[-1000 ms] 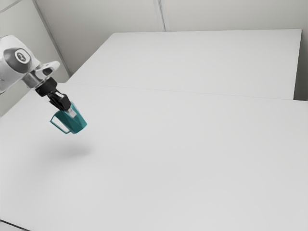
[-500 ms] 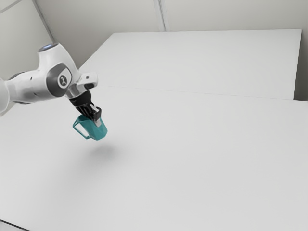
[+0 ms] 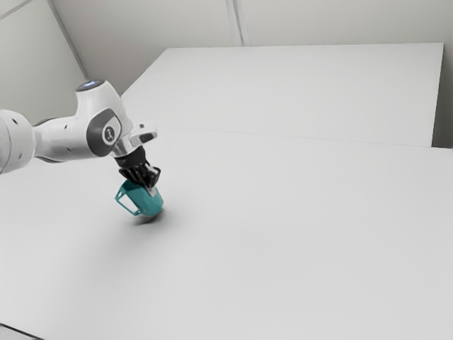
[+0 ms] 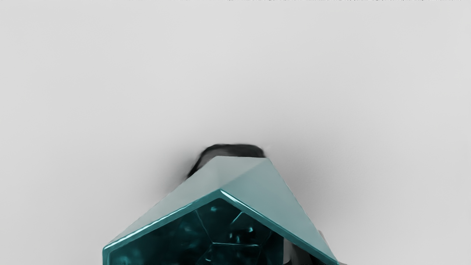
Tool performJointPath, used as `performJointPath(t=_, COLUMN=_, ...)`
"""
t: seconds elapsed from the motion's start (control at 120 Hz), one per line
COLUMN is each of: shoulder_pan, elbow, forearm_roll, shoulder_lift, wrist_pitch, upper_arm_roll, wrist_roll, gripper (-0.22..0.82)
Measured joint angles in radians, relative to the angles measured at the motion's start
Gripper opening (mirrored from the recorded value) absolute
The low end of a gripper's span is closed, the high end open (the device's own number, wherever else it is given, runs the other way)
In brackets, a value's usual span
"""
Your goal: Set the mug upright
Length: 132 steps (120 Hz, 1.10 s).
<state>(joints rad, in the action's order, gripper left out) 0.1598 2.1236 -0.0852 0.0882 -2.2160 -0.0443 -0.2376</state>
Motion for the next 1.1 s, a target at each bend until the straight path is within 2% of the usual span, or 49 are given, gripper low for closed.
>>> performJointPath(t=0.375, shoulder_pan=0.002, elbow=-0.025, forearm_roll=0.002, shoulder_lift=0.069, wrist_pitch=-0.026, upper_arm_roll=-0.021, wrist_roll=0.073, gripper=-0.17)
performJointPath(t=0.408, shoulder_pan=0.003, elbow=-0.026, forearm_roll=0.001, shoulder_lift=0.071, wrist_pitch=-0.027, upper_arm_roll=-0.023, wrist_roll=0.077, gripper=-0.13)
performJointPath(t=0.575, shoulder_pan=0.003, elbow=-0.033, forearm_roll=-0.004, shoulder_lift=0.058, wrist_pitch=-0.028, upper_arm_roll=-0.030, wrist_roll=0.092, gripper=0.23)
performJointPath(t=0.692, shoulder_pan=0.002, elbow=-0.036, forearm_roll=-0.005, shoulder_lift=0.012, wrist_pitch=-0.021, upper_arm_roll=-0.035, wrist_roll=0.099, gripper=0.39)
performJointPath(t=0.9, shoulder_pan=0.002, elbow=-0.218, forearm_roll=-0.004, shoulder_lift=0.003, wrist_pitch=0.112, upper_arm_roll=-0.035, wrist_roll=0.106, gripper=0.52)
performJointPath(t=1.1, shoulder_pan=0.003, elbow=-0.503, forearm_roll=0.040, shoulder_lift=0.103, wrist_pitch=0.302, upper_arm_roll=-0.034, wrist_roll=0.102, gripper=0.57)
